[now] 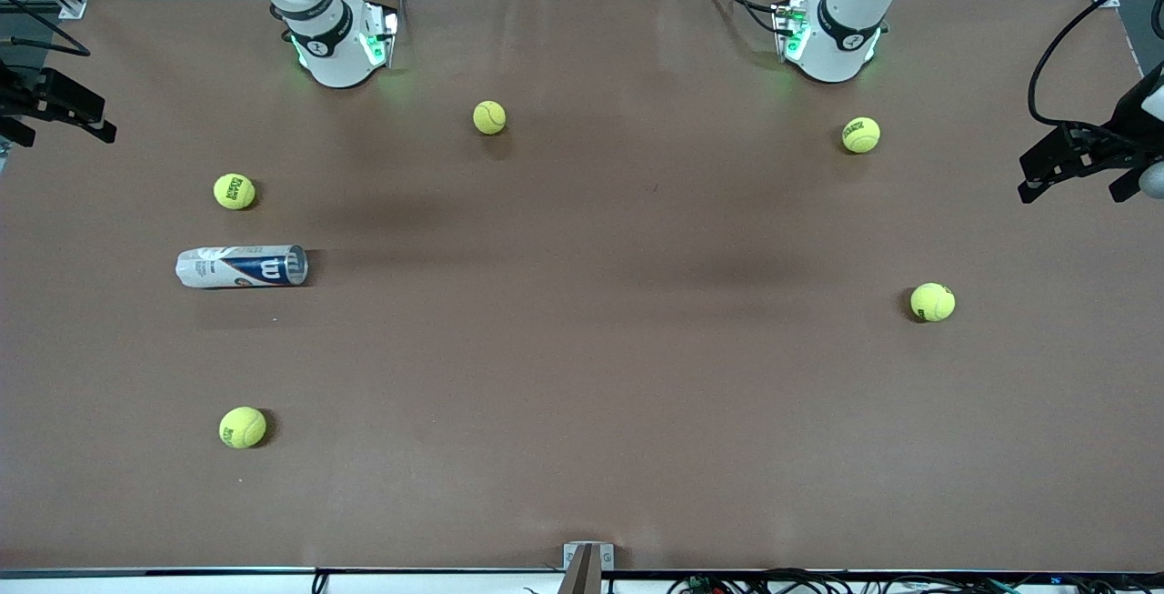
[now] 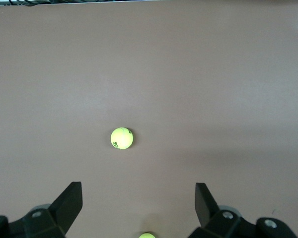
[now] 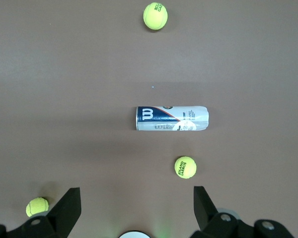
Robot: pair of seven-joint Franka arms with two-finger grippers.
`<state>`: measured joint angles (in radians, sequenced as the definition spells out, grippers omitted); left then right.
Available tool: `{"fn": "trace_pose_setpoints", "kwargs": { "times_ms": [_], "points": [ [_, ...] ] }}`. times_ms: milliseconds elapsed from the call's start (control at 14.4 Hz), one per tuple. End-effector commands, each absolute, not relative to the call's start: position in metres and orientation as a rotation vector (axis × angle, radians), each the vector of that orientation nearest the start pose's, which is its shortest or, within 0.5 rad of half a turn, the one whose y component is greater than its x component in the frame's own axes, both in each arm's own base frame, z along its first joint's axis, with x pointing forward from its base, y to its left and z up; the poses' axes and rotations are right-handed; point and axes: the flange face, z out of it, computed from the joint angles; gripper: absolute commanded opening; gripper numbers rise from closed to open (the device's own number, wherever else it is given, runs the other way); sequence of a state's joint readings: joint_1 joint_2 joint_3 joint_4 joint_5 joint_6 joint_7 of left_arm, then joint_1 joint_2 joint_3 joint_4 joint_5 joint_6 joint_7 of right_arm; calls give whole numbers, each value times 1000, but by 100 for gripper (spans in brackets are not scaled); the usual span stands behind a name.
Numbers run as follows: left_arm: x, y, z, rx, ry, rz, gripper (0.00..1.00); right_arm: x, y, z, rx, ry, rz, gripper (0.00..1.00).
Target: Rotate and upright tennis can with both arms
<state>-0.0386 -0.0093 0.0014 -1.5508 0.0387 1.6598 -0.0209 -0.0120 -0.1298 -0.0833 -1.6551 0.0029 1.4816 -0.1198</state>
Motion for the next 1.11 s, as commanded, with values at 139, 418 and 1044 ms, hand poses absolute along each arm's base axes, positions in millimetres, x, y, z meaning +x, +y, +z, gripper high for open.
{"fn": "trace_pose_setpoints", "kwargs": {
  "times_ms": [139, 418, 1044],
  "points": [
    [562, -14, 659, -3093, 6, -216, 100, 491, -46, 649, -3105, -23, 53, 100],
    [562, -13, 661, -3086, 8, -223, 100, 491, -48, 647, -3107, -28, 60, 100],
    [562, -14, 658, -3088, 8, -213, 100, 510, -60, 652, -3129, 9, 39, 100]
  ]
}}
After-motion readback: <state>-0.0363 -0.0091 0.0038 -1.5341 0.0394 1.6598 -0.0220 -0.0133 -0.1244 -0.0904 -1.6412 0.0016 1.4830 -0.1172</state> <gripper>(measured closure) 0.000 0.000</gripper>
